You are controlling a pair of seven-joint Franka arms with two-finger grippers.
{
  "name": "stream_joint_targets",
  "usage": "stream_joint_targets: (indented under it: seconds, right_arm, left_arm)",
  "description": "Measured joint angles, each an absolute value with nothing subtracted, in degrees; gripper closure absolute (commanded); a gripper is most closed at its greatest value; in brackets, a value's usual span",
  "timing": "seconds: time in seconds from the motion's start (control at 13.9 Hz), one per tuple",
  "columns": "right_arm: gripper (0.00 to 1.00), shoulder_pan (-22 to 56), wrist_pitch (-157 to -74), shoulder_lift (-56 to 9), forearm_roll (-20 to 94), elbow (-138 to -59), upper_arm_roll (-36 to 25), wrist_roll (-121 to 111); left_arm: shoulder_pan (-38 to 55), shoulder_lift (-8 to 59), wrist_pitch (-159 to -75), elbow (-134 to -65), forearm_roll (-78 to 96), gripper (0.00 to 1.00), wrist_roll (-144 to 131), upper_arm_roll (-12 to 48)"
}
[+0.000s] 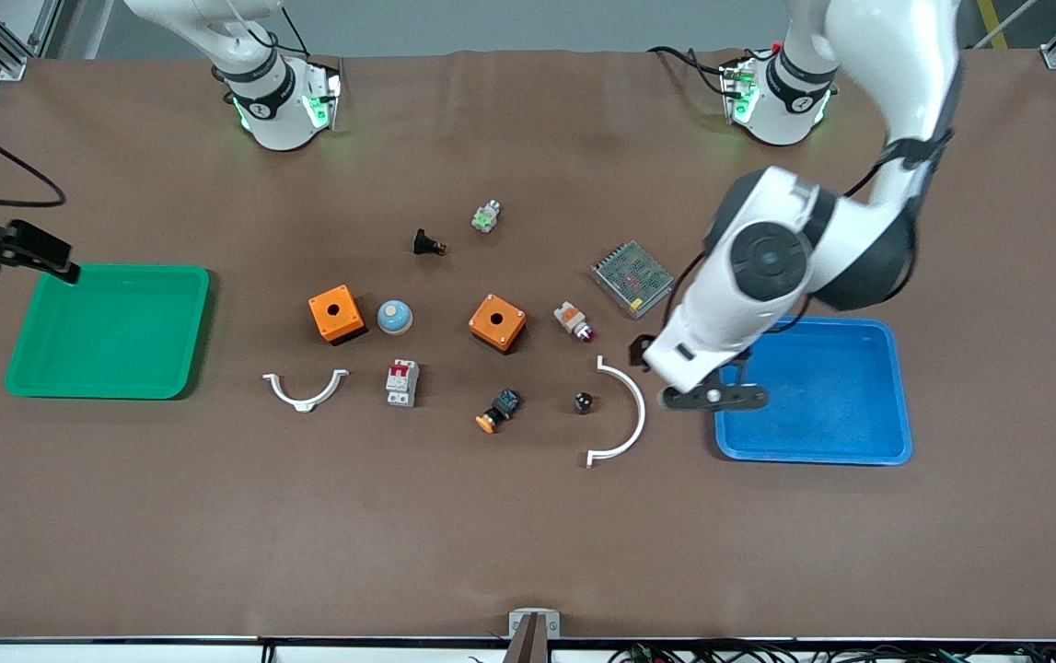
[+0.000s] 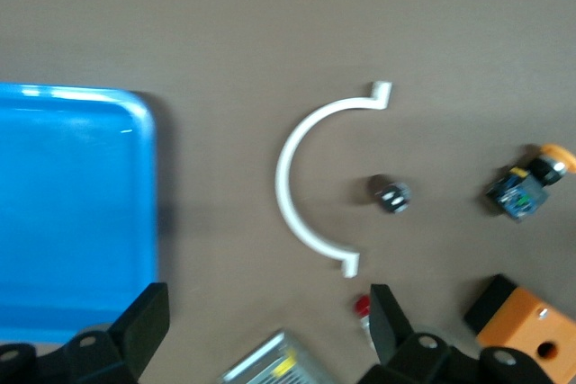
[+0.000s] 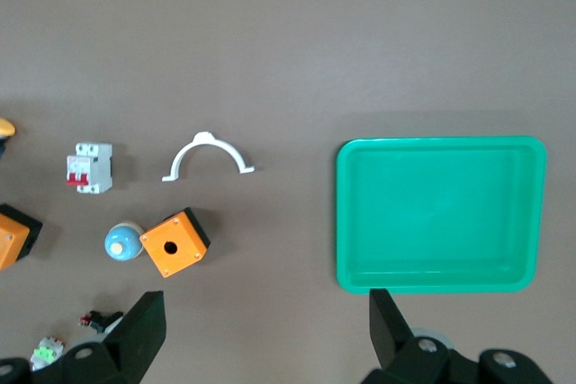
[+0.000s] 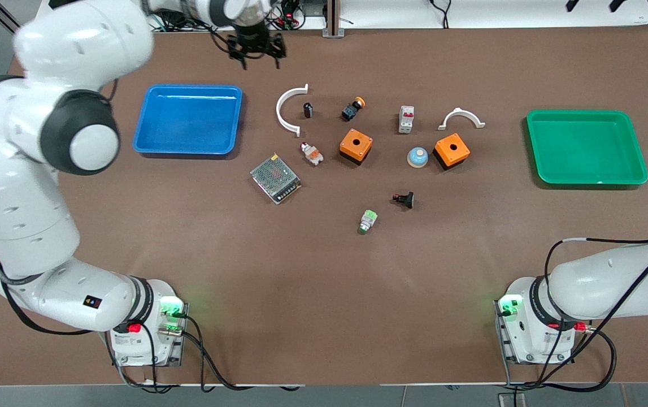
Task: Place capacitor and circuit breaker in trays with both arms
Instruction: 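Reach the left gripper to the capacitor while the right gripper reaches the breaker, then close the left gripper on the capacitor while the right gripper grasps the breaker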
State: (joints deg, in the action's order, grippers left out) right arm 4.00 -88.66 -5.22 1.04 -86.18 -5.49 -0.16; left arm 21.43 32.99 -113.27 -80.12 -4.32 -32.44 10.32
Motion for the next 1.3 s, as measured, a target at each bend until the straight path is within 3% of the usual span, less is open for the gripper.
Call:
stream_joint_targets:
  seconds: [0.29,0.72,1.08,1.3]
  right_arm:
    - [0.0,7.33,-88.4,-8.37,1.04,-86.2,-5.21,-0.17]
    - [0.0,20.84,-96.46,-17.33,5.91,-86.49,-4.61,14.69]
    - [0.0,28.68,-111.99,-24.82,6.39,-92.1,-4.57,22.79]
    - [0.0,30.04,-119.74,-27.72,6.41,-96.59,-4.58,23.89]
  left_arm:
    - [26.93,41.89,-120.64,-76.29,-4.48,0.2,-38.48,8.02]
    - [28.14,48.22,-126.12,-75.61,-4.48,0.35,-39.87,7.91]
    - [29.37,50.0,-127.14,-75.47,-4.48,0.35,-41.85,7.91]
    - [29.82,50.29,-127.56,-75.45,-4.48,0.4,-42.32,7.9]
